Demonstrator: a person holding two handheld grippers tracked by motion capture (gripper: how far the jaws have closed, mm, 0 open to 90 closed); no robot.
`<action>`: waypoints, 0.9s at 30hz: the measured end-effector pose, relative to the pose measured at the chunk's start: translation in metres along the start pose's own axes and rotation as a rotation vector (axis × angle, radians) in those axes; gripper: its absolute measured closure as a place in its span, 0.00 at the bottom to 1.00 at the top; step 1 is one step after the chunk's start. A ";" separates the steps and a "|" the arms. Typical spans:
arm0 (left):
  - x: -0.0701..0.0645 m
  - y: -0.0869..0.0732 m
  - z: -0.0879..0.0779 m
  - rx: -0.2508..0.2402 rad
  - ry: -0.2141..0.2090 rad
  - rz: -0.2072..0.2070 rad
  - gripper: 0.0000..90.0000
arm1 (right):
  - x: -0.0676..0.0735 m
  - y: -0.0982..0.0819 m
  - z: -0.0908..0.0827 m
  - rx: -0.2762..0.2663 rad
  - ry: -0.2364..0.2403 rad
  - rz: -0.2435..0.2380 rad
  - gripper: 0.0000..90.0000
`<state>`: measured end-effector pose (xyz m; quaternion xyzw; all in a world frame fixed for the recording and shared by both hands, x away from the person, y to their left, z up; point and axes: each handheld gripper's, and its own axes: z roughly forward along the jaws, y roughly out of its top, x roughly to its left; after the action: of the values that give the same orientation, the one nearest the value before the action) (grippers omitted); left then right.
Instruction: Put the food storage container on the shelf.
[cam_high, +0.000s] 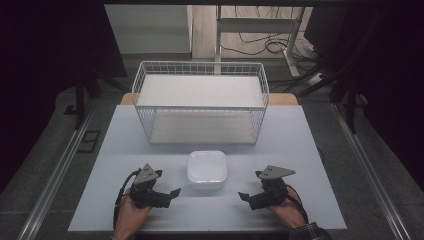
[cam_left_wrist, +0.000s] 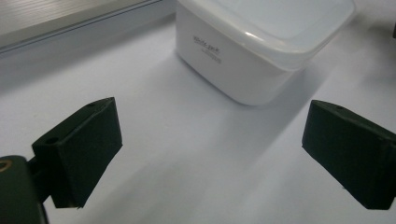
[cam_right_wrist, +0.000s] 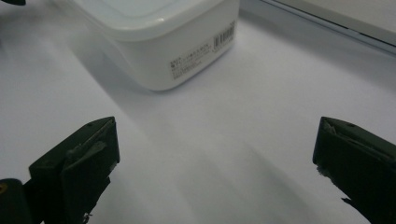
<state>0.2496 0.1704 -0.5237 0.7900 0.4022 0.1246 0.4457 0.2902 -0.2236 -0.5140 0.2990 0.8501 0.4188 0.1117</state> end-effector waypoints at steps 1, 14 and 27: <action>-0.001 0.001 0.000 0.004 -0.005 0.000 0.06 | 0.001 0.002 0.000 -0.004 0.006 0.003 0.00; -0.005 0.028 0.006 0.006 -0.071 -0.022 0.04 | 0.008 0.028 0.006 0.008 0.037 -0.007 0.00; -0.003 0.061 0.024 -0.002 -0.088 0.005 0.12 | 0.014 0.067 0.025 0.045 0.071 -0.002 0.02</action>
<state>0.2929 0.1373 -0.4880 0.7952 0.3803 0.0912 0.4634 0.3176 -0.1674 -0.4771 0.2854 0.8631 0.4099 0.0751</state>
